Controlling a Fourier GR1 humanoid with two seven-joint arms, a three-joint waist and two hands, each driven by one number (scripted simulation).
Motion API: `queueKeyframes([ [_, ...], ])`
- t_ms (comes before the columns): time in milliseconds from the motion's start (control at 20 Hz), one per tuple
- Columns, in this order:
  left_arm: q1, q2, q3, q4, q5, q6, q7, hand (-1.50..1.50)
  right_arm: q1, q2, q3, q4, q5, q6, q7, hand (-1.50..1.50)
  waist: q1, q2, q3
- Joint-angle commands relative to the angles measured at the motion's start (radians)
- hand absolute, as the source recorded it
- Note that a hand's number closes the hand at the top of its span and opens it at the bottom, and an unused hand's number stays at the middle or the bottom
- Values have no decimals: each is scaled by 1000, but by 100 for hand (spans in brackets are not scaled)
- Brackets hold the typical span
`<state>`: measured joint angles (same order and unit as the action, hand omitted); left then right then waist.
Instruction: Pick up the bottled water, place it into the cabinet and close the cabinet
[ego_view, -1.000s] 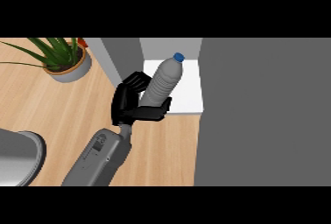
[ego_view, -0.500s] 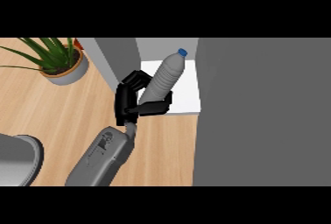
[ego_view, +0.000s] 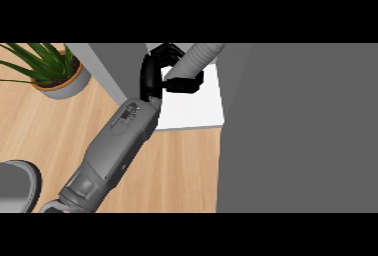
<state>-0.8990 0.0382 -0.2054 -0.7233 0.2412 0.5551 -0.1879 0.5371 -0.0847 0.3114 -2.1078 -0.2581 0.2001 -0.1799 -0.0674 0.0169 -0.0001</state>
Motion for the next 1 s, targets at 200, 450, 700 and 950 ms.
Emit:
queueKeyframes([
  [200, -131, -13, 62, 345, -61, 25, -186, 150, -44, -8, -35, 38, -26, 12, -2, -150, 1, 9, 0],
  [450, -217, 17, 67, 475, -101, 69, -172, 150, -31, 13, 15, 20, 30, -21, 5, -150, -2, 9, -1],
  [700, -238, 26, 97, 540, -103, 135, -217, -150, -13, 4, 5, 39, 1, 7, -27, -150, -13, 13, -1],
  [950, -194, 33, 108, 580, -105, 111, -279, -150, -7, 1, 1, 34, 2, 7, -36, -150, -10, 14, -1],
])
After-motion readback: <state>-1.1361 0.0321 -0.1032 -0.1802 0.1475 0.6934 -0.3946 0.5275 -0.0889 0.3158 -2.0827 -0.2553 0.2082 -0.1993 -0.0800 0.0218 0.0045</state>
